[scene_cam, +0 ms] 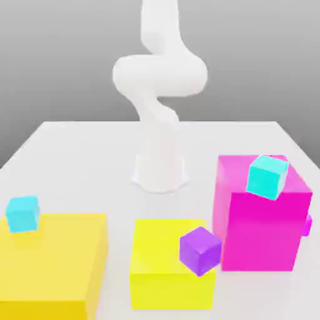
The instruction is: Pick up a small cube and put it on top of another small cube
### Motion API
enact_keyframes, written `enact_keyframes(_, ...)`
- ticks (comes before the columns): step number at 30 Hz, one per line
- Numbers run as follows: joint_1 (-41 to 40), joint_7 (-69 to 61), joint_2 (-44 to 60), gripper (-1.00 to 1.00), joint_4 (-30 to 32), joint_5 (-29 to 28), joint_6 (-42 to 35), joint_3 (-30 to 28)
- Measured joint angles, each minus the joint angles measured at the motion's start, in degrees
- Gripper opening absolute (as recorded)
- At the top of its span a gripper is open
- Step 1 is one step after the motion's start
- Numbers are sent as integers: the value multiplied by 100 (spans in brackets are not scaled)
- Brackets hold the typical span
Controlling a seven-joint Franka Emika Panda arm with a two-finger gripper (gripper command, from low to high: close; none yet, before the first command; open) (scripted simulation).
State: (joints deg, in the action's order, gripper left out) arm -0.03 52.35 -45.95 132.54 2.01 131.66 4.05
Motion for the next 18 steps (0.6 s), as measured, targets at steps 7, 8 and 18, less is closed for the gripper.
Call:
enact_keyframes(7, -24, 1853, 71, 0, 234, 572, 29, 1153)
enact_keyframes(8, -31, 2112, 95, 0, 269, 651, 41, 1314)
enact_keyframes(18, -184, 4699, 524, 0, 643, 1422, 290, 2952)
